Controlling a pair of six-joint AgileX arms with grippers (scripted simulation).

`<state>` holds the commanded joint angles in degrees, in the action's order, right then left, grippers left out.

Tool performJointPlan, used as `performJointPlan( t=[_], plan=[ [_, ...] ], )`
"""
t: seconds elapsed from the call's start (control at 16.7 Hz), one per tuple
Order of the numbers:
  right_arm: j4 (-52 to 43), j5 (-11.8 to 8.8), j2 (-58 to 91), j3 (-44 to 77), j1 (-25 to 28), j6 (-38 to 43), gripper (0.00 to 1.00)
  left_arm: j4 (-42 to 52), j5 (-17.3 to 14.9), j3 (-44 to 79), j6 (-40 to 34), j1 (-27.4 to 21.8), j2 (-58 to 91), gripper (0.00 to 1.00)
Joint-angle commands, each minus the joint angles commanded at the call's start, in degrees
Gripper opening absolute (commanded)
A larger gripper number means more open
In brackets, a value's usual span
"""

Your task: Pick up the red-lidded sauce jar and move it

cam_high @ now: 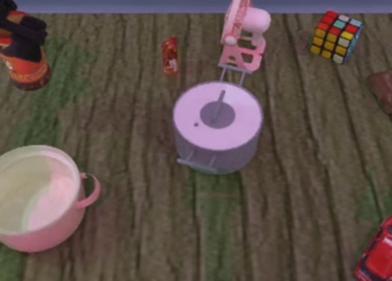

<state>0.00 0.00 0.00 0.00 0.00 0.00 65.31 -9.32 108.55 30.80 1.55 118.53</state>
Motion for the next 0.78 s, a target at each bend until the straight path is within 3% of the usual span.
performJointPlan(
  t=[0.36, 0.78],
  plan=[
    [0.0, 0.0, 0.0, 0.0, 0.0, 0.0, 1.0, -1.8, 1.4, -2.0, -3.9, -2.0, -0.7, 0.0],
    [0.0, 0.0, 0.0, 0.0, 0.0, 0.0, 1.0, -10.8, 8.5, -15.2, -29.7, -12.1, -5.5, 0.0]
  ],
)
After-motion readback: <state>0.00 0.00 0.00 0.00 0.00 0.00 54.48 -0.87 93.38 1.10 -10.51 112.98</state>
